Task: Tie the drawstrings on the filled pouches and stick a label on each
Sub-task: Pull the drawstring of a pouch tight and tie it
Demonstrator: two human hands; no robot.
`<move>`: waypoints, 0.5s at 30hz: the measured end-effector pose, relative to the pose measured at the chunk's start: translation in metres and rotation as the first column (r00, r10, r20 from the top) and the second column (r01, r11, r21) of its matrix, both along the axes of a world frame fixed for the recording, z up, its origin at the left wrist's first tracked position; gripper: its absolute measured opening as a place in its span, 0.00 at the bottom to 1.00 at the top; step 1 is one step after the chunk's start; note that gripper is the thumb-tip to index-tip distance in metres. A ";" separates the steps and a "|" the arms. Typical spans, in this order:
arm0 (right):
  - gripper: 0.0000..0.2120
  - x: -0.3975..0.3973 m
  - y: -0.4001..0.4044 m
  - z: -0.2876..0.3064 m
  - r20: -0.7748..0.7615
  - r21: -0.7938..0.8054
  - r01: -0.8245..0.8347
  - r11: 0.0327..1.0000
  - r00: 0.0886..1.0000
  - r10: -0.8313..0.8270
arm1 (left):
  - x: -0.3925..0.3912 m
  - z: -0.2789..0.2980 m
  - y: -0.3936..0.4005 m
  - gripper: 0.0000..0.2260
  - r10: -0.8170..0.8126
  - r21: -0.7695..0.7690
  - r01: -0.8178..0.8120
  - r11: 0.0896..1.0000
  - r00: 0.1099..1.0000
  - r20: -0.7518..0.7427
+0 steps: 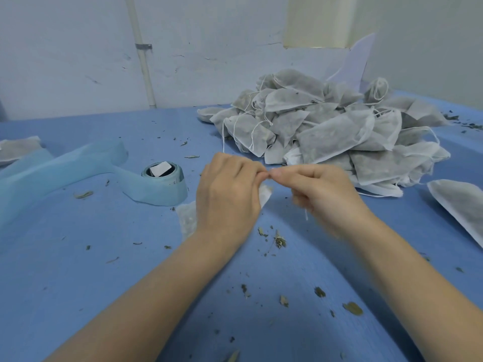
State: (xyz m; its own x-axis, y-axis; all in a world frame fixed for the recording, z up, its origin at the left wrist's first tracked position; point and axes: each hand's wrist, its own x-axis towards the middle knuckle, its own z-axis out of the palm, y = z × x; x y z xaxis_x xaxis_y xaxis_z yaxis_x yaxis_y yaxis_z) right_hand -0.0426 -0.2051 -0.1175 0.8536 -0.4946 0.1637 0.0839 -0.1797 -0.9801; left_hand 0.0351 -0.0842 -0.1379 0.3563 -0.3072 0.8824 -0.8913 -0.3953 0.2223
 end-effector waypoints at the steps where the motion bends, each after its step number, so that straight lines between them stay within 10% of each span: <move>1: 0.03 0.000 0.000 -0.001 0.034 -0.085 0.044 0.995 0.999 -0.042 | -0.001 0.001 0.000 0.06 -0.006 0.008 0.006 1.000 1.000 -0.026; 8: 0.02 0.008 0.007 -0.011 0.165 -0.088 0.036 0.996 0.986 -0.021 | -0.005 0.008 -0.003 0.06 -0.076 -0.035 0.068 0.997 0.879 -0.471; 15: 0.08 0.013 0.011 -0.018 0.223 -0.139 0.075 0.987 0.974 -0.042 | -0.009 0.011 -0.005 0.05 -0.013 -0.009 0.009 1.000 0.869 -0.495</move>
